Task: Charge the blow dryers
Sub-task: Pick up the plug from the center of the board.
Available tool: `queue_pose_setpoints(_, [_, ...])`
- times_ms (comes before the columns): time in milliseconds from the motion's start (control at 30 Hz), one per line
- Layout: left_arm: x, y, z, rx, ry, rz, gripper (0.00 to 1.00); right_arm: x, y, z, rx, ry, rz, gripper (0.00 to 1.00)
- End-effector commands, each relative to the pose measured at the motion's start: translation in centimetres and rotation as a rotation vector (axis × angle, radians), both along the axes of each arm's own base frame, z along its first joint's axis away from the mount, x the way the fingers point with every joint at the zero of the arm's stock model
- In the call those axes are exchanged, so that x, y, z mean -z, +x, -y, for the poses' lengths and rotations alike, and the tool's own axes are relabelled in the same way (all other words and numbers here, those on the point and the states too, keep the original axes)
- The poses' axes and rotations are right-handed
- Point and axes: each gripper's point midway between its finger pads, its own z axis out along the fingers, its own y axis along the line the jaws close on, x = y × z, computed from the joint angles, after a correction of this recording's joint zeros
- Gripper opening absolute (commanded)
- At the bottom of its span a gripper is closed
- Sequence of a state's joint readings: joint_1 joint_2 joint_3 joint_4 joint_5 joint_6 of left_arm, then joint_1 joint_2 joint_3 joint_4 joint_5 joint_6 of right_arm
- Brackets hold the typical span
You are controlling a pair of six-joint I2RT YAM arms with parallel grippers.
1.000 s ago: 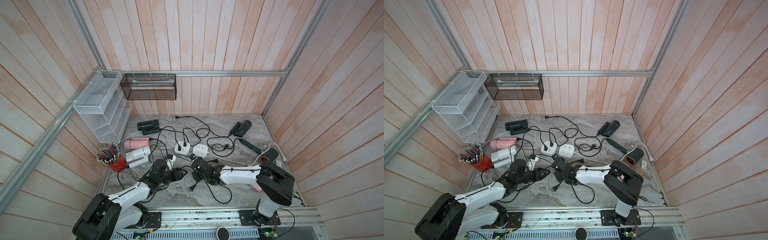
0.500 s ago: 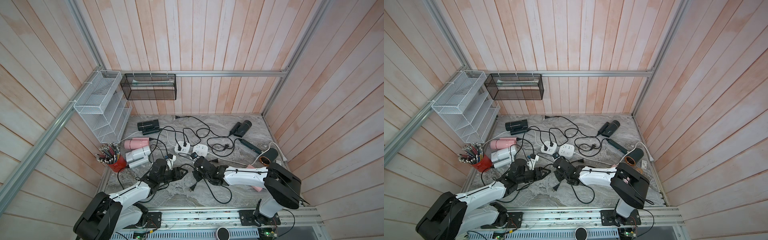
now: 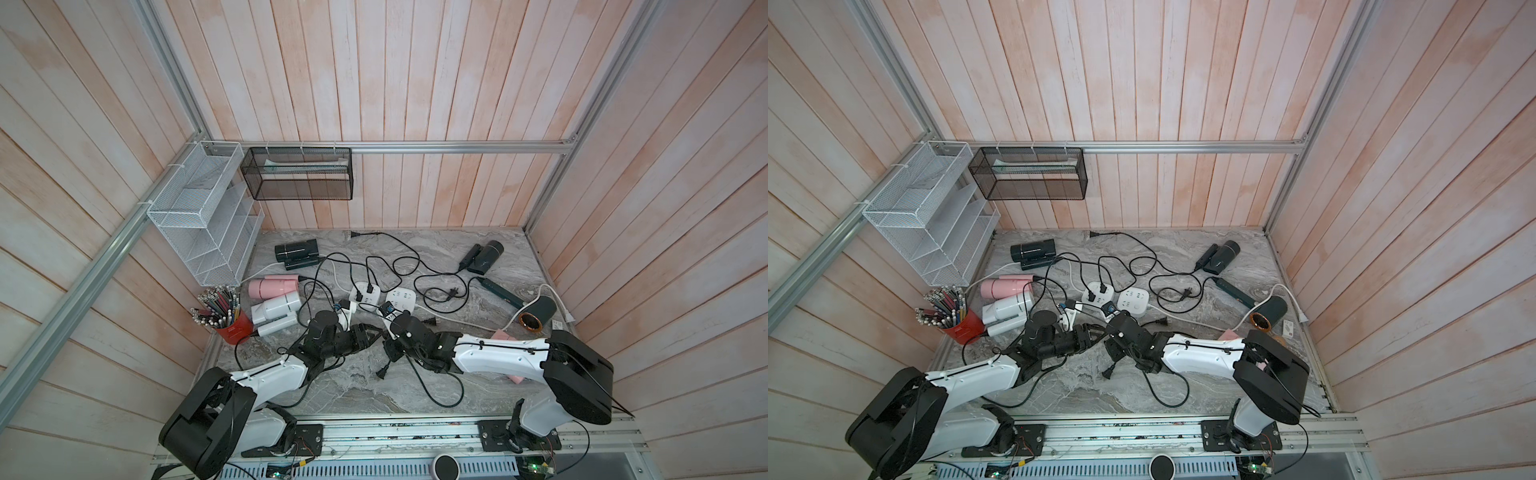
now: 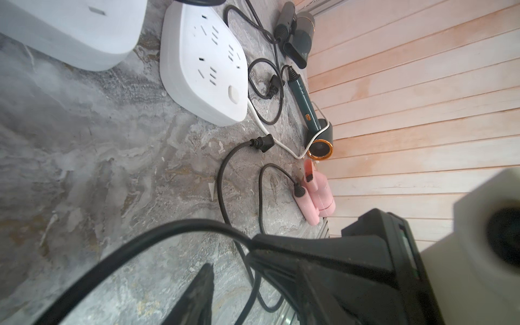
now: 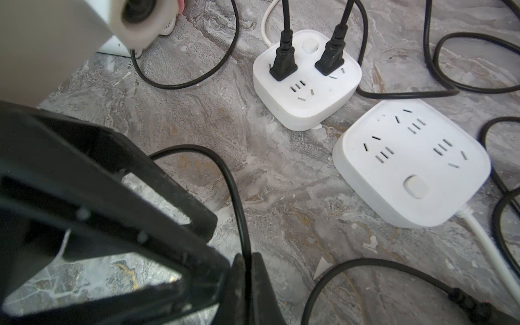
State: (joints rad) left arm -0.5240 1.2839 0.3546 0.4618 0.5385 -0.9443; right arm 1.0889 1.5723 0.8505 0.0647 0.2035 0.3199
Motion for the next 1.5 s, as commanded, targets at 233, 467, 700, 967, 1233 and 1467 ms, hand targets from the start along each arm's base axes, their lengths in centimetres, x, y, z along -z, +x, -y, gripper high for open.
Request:
queue_pose_setpoints(233, [-1.1, 1.8, 0.4, -0.064, -0.053, 0.010, 0.37, -1.6, -0.7, -0.8, -0.041, 0.056, 0.021, 0.07])
queue_pose_setpoints(467, [-1.0, 2.2, 0.3, -0.085, -0.053, 0.010, 0.30, -2.0, -1.0, -0.9, -0.057, 0.067, 0.022, 0.07])
queue_pose_setpoints(700, [-1.2, 2.3, 0.3, -0.093, -0.063, 0.014, 0.23, -2.1, -1.1, -1.0, -0.066, 0.066, 0.023, 0.07])
queue_pose_setpoints(967, [-1.5, 2.3, -0.2, -0.117, -0.062, 0.022, 0.15, -2.1, -1.0, -1.0, -0.059, 0.069, 0.022, 0.08])
queue_pose_setpoints(1233, [-2.0, 2.6, -1.0, -0.184, -0.078, 0.022, 0.09, -2.5, -1.0, -0.8, -0.035, 0.098, 0.008, 0.25])
queue_pose_setpoints(1467, [-3.2, 3.1, -2.6, -0.290, -0.114, 0.018, 0.09, -3.3, -1.9, -0.1, 0.001, 0.210, -0.074, 0.34])
